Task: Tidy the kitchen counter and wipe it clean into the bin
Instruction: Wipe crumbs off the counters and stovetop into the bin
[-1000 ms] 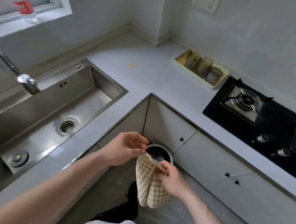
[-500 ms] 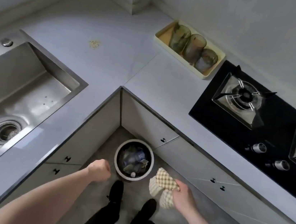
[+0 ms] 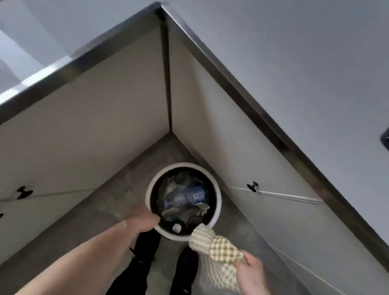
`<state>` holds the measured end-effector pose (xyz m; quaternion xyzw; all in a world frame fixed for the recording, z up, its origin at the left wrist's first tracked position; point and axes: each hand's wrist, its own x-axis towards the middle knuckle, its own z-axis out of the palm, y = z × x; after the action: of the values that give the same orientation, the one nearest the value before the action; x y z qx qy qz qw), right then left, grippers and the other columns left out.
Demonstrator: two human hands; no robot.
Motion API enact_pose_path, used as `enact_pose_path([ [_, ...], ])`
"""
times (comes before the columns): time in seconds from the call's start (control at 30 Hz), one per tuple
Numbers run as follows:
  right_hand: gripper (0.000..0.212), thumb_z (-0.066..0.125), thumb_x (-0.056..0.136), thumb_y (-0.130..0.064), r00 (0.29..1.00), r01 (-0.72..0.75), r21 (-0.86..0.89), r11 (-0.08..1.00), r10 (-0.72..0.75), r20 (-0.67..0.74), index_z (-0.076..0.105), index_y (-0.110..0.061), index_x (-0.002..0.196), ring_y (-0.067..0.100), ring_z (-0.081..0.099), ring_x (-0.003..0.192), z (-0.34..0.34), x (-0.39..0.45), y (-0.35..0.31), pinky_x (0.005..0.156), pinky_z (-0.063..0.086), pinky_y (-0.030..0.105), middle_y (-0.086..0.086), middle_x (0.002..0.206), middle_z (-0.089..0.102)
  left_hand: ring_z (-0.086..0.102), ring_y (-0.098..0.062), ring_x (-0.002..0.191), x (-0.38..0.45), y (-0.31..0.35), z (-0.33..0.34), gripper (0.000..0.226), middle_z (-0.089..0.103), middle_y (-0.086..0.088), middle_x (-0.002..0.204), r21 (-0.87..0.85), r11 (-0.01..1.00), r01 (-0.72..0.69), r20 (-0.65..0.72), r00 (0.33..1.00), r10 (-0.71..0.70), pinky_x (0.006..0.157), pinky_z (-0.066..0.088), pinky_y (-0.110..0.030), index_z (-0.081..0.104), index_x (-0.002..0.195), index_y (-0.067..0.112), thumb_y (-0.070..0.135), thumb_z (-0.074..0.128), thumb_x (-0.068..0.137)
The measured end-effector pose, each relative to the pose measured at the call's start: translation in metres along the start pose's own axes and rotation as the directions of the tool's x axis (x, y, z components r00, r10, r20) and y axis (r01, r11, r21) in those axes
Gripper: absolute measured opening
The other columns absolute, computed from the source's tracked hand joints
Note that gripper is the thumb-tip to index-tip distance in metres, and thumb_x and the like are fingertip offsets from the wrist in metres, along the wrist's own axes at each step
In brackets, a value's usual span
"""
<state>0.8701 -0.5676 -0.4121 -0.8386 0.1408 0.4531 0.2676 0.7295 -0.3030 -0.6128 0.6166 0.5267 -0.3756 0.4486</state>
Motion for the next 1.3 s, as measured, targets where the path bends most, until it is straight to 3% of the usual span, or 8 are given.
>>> enact_pose_path([
  [0.1, 0.029, 0.052, 0.088, 0.006, 1.000, 0.014, -0.029, 0.999, -0.015, -0.016, 0.074, -0.010, 0.078, 0.012, 0.057, 0.064, 0.011, 0.023, 0.008, 0.056, 0.041, 0.024, 0.004, 0.072, 0.072, 0.069, -0.020, 0.087, 0.021, 0.001, 0.027, 0.043, 0.070, -0.004, 0.094, -0.219, 0.968, 0.124, -0.030, 0.991, -0.134, 0.081, 0.061, -0.035, 0.067, 0.103, 0.014, 0.032, 0.077, 0.065],
  [0.2, 0.030, 0.051, 0.084, 0.008, 0.997, 0.029, -0.022, 0.999, -0.030, -0.075, 0.070, -0.010, 0.070, 0.012, 0.057, 0.059, 0.016, 0.036, 0.013, 0.057, 0.041, 0.030, -0.002, 0.060, 0.067, 0.069, -0.026, 0.100, 0.039, -0.003, 0.049, 0.066, 0.068, -0.012, 0.118, -0.377, 0.910, 0.170, -0.033, 0.980, -0.196, 0.082, 0.059, -0.032, 0.060, 0.130, 0.004, 0.038, 0.076, 0.076],
  [0.5, 0.031, 0.050, 0.083, 0.001, 0.983, 0.081, -0.134, 0.988, -0.101, -0.151, 0.071, -0.019, 0.072, 0.024, 0.066, 0.074, -0.008, 0.021, -0.004, 0.059, 0.044, 0.028, 0.003, 0.067, 0.068, 0.068, -0.035, 0.098, 0.028, 0.001, 0.079, 0.038, 0.068, -0.013, 0.107, -0.608, 0.775, 0.172, -0.035, 0.970, -0.242, 0.086, 0.061, -0.048, 0.060, 0.112, 0.006, 0.022, 0.071, 0.079],
  [0.67, 0.037, 0.048, 0.086, 0.002, 0.988, 0.108, -0.124, 0.986, -0.121, -0.097, 0.070, -0.021, 0.068, 0.021, 0.065, 0.071, -0.020, -0.023, -0.023, 0.061, 0.045, 0.027, -0.001, 0.065, 0.068, 0.067, -0.037, 0.107, -0.077, 0.005, 0.063, 0.030, 0.069, -0.015, 0.108, -0.681, 0.727, 0.089, -0.174, 0.945, -0.278, 0.086, 0.054, -0.039, 0.064, 0.115, 0.004, 0.012, 0.067, 0.086],
  [0.8, 0.042, 0.047, 0.084, 0.008, 0.979, 0.191, -0.082, 0.978, -0.196, -0.056, 0.069, -0.023, 0.066, 0.012, 0.059, 0.062, -0.033, -0.092, -0.047, 0.055, 0.041, 0.025, -0.014, 0.056, 0.065, 0.071, -0.036, 0.101, -0.138, -0.042, 0.047, 0.046, 0.075, -0.019, 0.105, -0.710, 0.688, 0.148, -0.153, 0.922, -0.356, 0.088, 0.059, -0.043, 0.071, 0.111, 0.001, 0.028, 0.071, 0.074],
  [0.9, 0.042, 0.048, 0.085, 0.008, 0.962, 0.268, -0.067, 0.961, -0.270, -0.032, 0.069, -0.026, 0.070, 0.014, 0.066, 0.072, -0.043, -0.149, -0.062, 0.063, 0.047, 0.030, -0.017, 0.066, 0.070, 0.072, -0.037, 0.092, -0.202, -0.072, 0.024, 0.035, 0.072, -0.021, 0.099, -0.778, 0.606, 0.169, -0.115, 0.909, -0.401, 0.082, 0.061, -0.043, 0.067, 0.105, -0.002, 0.017, 0.069, 0.075],
  [1.03, 0.040, 0.044, 0.091, 0.002, 0.935, 0.355, -0.038, 0.934, -0.355, 0.005, 0.070, -0.026, 0.079, 0.015, 0.067, 0.080, -0.063, -0.233, -0.086, 0.066, 0.049, 0.031, -0.012, 0.074, 0.073, 0.074, -0.037, 0.082, -0.261, -0.132, 0.010, 0.062, 0.072, -0.021, 0.090, -0.868, 0.477, 0.136, -0.066, 0.921, -0.384, 0.076, 0.064, -0.053, 0.068, 0.097, -0.008, 0.017, 0.064, 0.041],
  [1.3, 0.035, 0.045, 0.088, 0.005, 0.937, 0.275, 0.272, 0.922, -0.320, 0.141, 0.074, -0.010, 0.102, 0.031, 0.073, 0.093, -0.059, -0.348, -0.121, 0.089, 0.058, 0.048, 0.013, 0.098, 0.077, 0.070, -0.039, 0.074, -0.459, -0.174, -0.044, 0.023, 0.067, -0.025, 0.089, -0.934, 0.343, 0.103, -0.058, 0.903, -0.427, 0.053, 0.059, -0.039, 0.062, 0.098, -0.011, -0.004, 0.061, 0.076],
])
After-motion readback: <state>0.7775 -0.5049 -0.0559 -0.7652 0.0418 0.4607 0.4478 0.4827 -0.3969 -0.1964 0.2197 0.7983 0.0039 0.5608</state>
